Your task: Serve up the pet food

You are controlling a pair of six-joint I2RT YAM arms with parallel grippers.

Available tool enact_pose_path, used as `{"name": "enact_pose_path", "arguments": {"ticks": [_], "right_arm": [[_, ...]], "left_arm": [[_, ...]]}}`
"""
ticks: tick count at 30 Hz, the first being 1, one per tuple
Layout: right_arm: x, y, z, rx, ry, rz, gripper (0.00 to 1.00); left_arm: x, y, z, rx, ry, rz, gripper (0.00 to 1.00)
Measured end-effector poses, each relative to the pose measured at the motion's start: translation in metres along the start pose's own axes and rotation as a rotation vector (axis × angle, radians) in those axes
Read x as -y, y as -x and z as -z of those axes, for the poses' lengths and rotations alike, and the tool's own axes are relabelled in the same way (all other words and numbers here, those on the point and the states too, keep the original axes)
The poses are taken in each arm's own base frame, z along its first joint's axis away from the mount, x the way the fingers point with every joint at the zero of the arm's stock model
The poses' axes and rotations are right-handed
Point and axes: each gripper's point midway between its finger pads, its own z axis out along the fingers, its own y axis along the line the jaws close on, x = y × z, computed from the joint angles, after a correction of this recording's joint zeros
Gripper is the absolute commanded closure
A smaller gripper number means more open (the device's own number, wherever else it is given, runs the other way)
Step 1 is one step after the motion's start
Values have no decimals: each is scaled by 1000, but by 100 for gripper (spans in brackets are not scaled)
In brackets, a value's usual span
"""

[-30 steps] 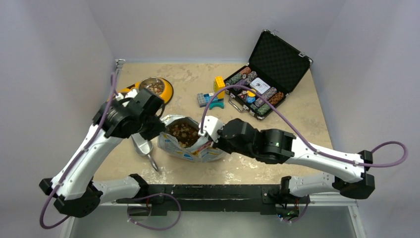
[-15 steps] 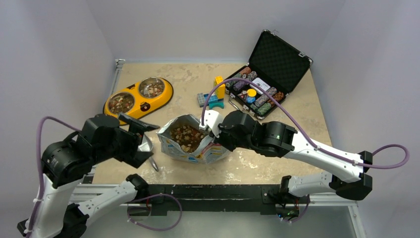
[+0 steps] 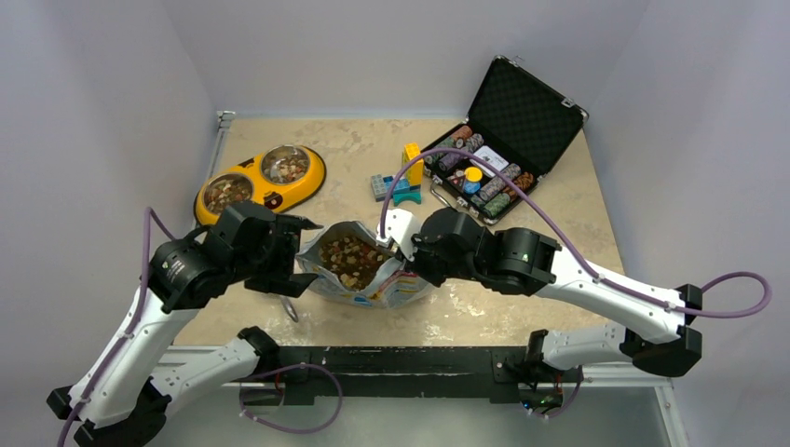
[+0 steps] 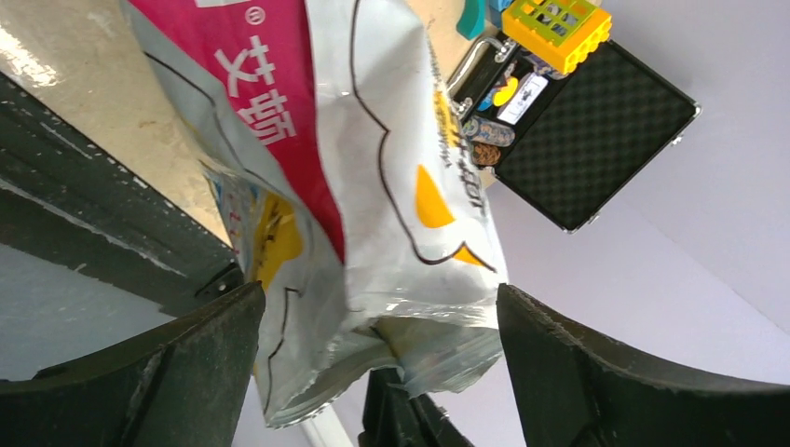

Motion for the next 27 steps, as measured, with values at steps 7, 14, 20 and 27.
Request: {"name": "enact_pose_path", "arguments": {"ticks": [7, 14, 20, 27], "right_arm": [[1, -3, 5, 5, -1, -1, 100], [3, -4, 7, 4, -11, 5, 100], [6, -7, 7, -2, -21, 22, 100], [18, -19, 12, 82, -94, 63, 100]], "left_arm": [[16, 3, 8, 40, -33, 16, 19], [0, -6, -14, 35, 122, 6, 34], [-21, 3, -27, 66, 188, 9, 99], [-26, 13, -21, 88, 178, 13, 100]]}}
